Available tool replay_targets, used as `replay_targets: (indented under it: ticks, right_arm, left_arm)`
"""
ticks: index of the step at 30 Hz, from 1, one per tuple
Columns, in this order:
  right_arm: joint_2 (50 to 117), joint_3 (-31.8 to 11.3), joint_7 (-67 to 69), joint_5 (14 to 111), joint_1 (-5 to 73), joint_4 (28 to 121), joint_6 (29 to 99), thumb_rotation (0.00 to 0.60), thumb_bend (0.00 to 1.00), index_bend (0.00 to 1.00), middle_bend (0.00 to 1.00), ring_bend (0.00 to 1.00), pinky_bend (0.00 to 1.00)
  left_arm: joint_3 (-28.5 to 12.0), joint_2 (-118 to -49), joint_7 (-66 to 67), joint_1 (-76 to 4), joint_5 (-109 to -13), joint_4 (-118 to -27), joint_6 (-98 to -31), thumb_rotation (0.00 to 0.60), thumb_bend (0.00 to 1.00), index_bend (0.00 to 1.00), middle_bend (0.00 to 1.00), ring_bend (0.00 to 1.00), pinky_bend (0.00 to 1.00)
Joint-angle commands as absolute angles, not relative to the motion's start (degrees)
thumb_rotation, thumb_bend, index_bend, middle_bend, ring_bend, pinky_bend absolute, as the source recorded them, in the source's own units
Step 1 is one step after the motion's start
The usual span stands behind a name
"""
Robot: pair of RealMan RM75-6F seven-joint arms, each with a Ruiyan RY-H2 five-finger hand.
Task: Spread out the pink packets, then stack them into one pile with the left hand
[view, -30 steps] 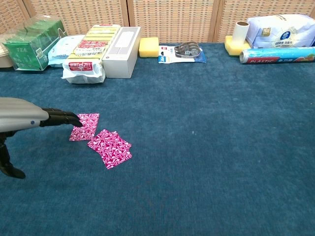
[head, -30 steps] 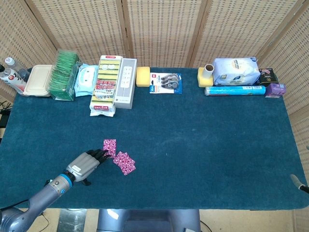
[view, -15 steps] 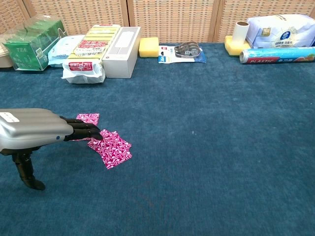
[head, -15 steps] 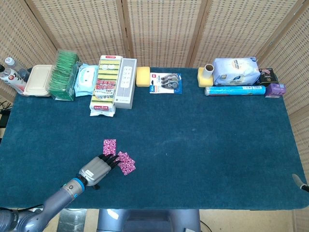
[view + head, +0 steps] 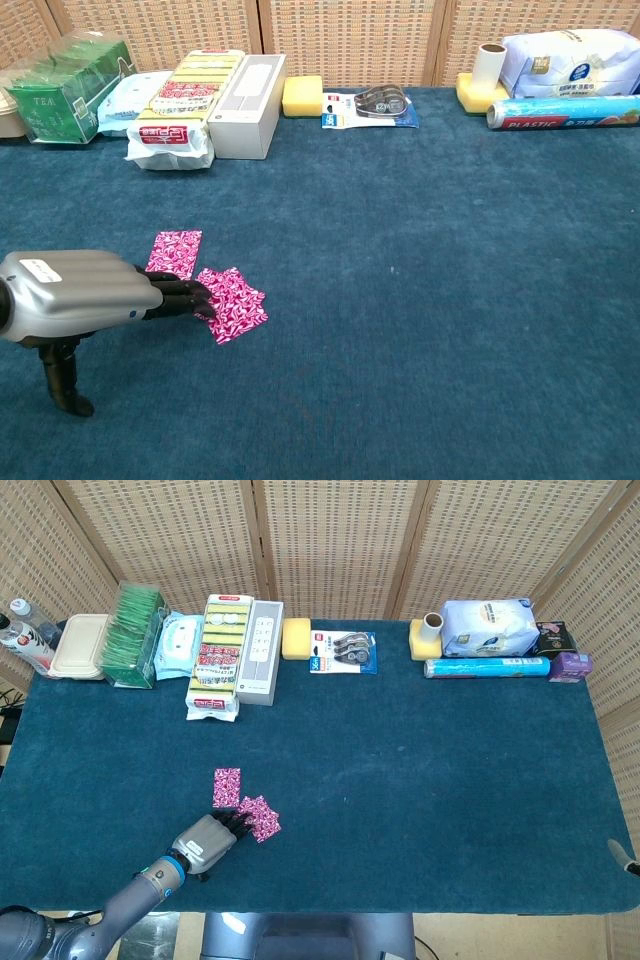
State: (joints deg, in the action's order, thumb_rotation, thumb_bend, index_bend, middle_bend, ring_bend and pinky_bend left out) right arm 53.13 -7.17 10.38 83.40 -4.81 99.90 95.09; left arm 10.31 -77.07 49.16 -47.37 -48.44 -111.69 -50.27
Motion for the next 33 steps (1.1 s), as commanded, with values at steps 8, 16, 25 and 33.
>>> replay_targets:
  ticks: [8, 16, 25, 33]
  right_arm:
    - [53.1, -7.2, 10.5, 83.5, -5.0, 100.0, 95.4, 0.6, 0.23, 0.18, 0.05, 0.0, 0.0]
    - [53.0, -7.2, 10.8, 83.6, -5.1, 100.1, 95.5, 0.6, 0.23, 0.18, 0.05, 0.0, 0.0]
    - [53.2, -7.1, 10.2, 83.8, -5.2, 100.2, 95.8, 0.6, 0.23, 0.18, 0.05, 0.0, 0.0]
    - [53.2, -7.1, 10.1, 83.9, -5.2, 100.4, 95.8, 0.6, 0.23, 0.18, 0.05, 0.0, 0.0]
  left_arm:
    - [14.0, -72.7, 47.5, -46.8, -48.8, -114.1, -51.4, 0.6, 0.08, 0.0, 0.0, 0.0, 0.14]
    - [17.5, -68.1, 43.2, -44.2, -52.3, -113.9, -51.8, 0.6, 0.08, 0.0, 0.0, 0.0, 0.14]
    - [19.2, -64.5, 36.5, -40.8, -58.8, -112.5, -51.8, 0.6, 0.08, 0.0, 0.0, 0.0, 0.14]
    - [20.7, -60.0, 31.9, -37.6, -65.5, -113.5, -53.5, 0.6, 0.08, 0.0, 0.0, 0.0, 0.14]
